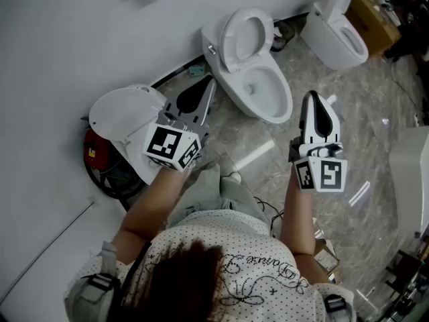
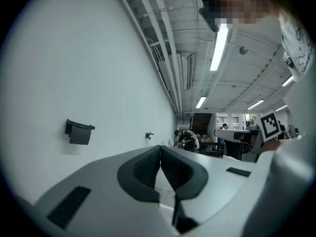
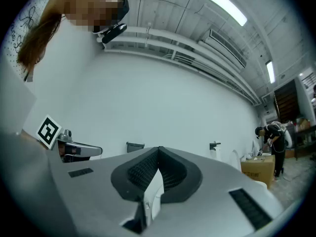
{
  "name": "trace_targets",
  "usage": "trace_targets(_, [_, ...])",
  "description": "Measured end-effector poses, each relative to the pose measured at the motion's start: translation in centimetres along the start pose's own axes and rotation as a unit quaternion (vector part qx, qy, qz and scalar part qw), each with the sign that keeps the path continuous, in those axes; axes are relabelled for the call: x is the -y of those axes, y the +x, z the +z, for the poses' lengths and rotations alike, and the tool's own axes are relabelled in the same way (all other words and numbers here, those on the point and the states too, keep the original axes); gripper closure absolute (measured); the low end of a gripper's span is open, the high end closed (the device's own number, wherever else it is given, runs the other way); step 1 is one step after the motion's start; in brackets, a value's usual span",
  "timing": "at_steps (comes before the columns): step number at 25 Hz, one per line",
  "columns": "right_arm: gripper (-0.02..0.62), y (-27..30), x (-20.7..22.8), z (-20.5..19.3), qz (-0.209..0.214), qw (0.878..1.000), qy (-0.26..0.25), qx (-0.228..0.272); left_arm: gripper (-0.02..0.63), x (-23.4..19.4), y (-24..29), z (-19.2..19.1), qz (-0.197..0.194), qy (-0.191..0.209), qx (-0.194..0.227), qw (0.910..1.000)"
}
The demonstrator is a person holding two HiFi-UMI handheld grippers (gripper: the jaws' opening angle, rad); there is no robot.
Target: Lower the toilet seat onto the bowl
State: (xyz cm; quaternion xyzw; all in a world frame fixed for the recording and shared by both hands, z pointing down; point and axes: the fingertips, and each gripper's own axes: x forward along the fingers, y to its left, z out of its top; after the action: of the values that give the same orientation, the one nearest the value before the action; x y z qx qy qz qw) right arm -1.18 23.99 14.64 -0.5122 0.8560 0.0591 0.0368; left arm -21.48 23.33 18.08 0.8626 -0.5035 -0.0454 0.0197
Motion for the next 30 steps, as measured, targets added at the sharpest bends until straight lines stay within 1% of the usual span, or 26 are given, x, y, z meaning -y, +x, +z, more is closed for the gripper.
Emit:
trace_targets(4, [0.583, -1.2, -0.1, 0.1, 0.006, 1.0, 0.005, 0.001, 0.601, 1.3, -0.7, 0.2, 0.004, 0.006, 0.0, 1.0])
trace_targets(9, [0.583, -2.8, 1.1, 0.5, 0.001, 0.999, 0.039, 0.011, 0.601, 2.9, -1.1, 0.6, 0.013, 0.014, -0.001, 0.9998])
trace_targets(12, [0.579, -3.5, 2.0, 0.3, -0.001, 0.999, 0.051, 0.009, 0.6, 3.6, -1.1, 0.5, 0.022, 0.016, -0.005, 0.9996])
trace_targets(13, [0.542, -3.7, 2.2, 0.2, -0.001, 0.999, 0.053, 0.006, 0.6, 3.9, -1.0, 0.4, 0.025, 0.015, -0.007, 0.9995])
trace_targets(14, [0.458, -4.0, 2.5, 0.1, 0.002, 0.998, 0.057, 0.004, 0.597, 4.3, -0.9, 0.3, 0.027, 0.015, -0.01, 0.9995])
trace_targets(15, [0.378, -4.2, 2.7, -0.1, 0.007, 0.998, 0.062, 0.002, 0.563, 4.7, -0.7, 0.2, 0.028, 0.014, -0.012, 0.9994])
trace_targets(18, [0.325, -4.7, 3.3, -0.3, 0.027, 0.997, 0.073, 0.002, 0.428, 5.9, -0.2, -0.3, 0.028, 0.012, -0.019, 0.9994])
trace_targets(21, [0.277, -5.1, 3.8, -0.3, 0.041, 0.997, 0.072, 0.003, 0.34, 6.9, 0.1, -0.7, 0.028, 0.013, -0.023, 0.9993])
trace_targets(25, [0.204, -5.1, 4.7, -0.2, 0.056, 0.995, 0.082, 0.008, 0.288, 7.5, 0.5, -0.4, 0.04, 0.022, -0.013, 0.9989])
trace_targets(27, [0.19, -4.9, 5.5, -0.1, 0.057, 0.995, 0.083, 0.012, 0.271, 7.5, 1.2, 0.0, 0.042, 0.022, -0.008, 0.9988])
trace_targets(30, [0.184, -3.9, 6.4, -0.5, 0.056, 0.995, 0.083, 0.012, 0.261, 6.9, 2.6, 0.2, 0.044, 0.025, -0.004, 0.9987])
